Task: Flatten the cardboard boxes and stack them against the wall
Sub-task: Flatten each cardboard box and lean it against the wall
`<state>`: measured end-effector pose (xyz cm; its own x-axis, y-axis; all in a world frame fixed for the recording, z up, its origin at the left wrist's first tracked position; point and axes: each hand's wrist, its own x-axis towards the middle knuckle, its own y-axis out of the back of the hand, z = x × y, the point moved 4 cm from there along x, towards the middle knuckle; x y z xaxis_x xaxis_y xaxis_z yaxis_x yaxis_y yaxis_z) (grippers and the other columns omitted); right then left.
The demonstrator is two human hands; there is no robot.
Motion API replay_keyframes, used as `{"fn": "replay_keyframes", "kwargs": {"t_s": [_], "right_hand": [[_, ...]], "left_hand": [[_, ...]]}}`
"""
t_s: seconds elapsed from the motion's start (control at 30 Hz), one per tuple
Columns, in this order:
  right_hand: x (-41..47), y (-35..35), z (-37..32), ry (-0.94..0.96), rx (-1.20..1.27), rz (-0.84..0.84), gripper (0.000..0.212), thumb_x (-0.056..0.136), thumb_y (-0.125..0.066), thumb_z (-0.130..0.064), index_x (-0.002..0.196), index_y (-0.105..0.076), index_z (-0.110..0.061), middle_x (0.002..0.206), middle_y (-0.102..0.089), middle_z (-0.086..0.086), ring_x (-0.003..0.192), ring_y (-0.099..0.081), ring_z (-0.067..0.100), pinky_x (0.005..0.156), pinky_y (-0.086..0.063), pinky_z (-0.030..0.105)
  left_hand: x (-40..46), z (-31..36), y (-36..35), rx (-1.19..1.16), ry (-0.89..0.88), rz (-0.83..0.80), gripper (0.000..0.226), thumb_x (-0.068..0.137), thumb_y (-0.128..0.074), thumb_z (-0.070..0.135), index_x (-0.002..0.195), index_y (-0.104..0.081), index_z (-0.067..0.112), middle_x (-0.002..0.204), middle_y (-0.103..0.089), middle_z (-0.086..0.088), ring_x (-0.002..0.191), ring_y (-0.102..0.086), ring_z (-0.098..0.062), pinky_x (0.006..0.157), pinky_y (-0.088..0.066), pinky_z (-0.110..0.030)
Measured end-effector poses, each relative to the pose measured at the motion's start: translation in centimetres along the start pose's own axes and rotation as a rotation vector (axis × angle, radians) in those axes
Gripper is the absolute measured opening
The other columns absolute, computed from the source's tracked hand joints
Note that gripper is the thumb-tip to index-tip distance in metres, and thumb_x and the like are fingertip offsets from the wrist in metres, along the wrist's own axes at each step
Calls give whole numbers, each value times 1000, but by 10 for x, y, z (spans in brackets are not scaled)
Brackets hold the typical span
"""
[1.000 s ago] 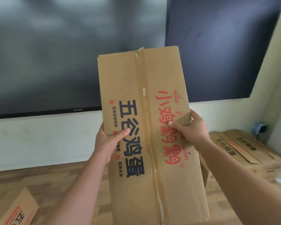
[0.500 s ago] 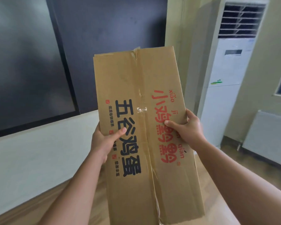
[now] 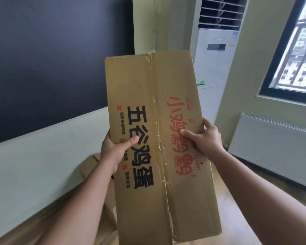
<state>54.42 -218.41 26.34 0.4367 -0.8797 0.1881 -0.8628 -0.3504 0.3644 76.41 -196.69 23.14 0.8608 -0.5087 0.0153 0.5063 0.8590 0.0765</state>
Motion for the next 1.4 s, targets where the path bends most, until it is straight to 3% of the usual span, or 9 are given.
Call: {"fn": "replay_keyframes", "kwargs": {"t_s": [0.13,0.27,0.4,0.5,0.67,1.0,1.13,1.27,1.4], "right_hand": [[93,9,40,-5,2,-45,78,70,-95,-50,137,-62,-27,114,-75,-6,94,-72,13,69,-52,21],[175,12,61,2,-15,-90,75,70,-95,-49,134,-62,-28,115,-75,-8,97,-73,14,79,-59,30],[258,-4,78,-5,-36,-184,71,71,-95,-48,130,-63,-27,112,-74,-9,92,-71,8,66,-53,24],[313,-25,97,-4,-57,-223,73,68,-96,-50,129,-63,-28,114,-75,-9,93,-74,13,74,-60,31],[415,-81,131,-30,-103,-293,74,62,-97,-55,123,-63,-31,112,-75,-9,96,-76,20,87,-64,48],[606,-198,171,-91,-203,-438,76,64,-98,-51,128,-62,-29,112,-75,-7,88,-78,19,78,-66,44],[669,-244,198,-120,-235,-512,70,65,-97,-50,122,-63,-28,110,-75,-7,86,-77,18,72,-65,38],[732,-296,231,-167,-272,-617,71,60,-98,-53,117,-64,-27,109,-77,-2,86,-79,24,77,-67,47],[795,-343,269,-175,-295,-706,71,61,-99,-49,119,-65,-28,104,-79,-2,84,-80,25,75,-67,49]], "left_hand": [[62,-14,-73,21,30,45,79,72,-92,41,140,-54,27,121,-66,7,114,-59,-22,105,-48,-53],[111,-18,-122,7,75,96,86,67,-94,45,141,-54,27,123,-67,6,117,-60,-23,107,-48,-54],[161,-28,-163,-11,132,177,92,68,-93,46,146,-49,23,129,-63,4,119,-56,-22,110,-45,-55],[200,-41,-184,-33,176,222,95,68,-93,46,148,-47,21,131,-62,2,116,-53,-21,109,-44,-54],[291,-79,-215,-87,245,261,100,65,-94,45,148,-46,20,137,-62,-1,128,-56,-27,111,-45,-55],[477,-139,-258,-202,429,319,104,66,-95,43,149,-39,16,129,-59,0,121,-54,-23,113,-38,-54],[534,-166,-274,-212,498,370,109,65,-95,42,153,-36,15,139,-59,-4,129,-54,-28,113,-39,-55],[586,-201,-291,-206,572,445,100,61,-97,42,144,-48,15,127,-65,-2,112,-56,-22,108,-44,-51],[638,-232,-316,-240,609,485,98,60,-99,35,141,-47,18,113,-64,6,114,-60,-22,102,-45,-43]]}}
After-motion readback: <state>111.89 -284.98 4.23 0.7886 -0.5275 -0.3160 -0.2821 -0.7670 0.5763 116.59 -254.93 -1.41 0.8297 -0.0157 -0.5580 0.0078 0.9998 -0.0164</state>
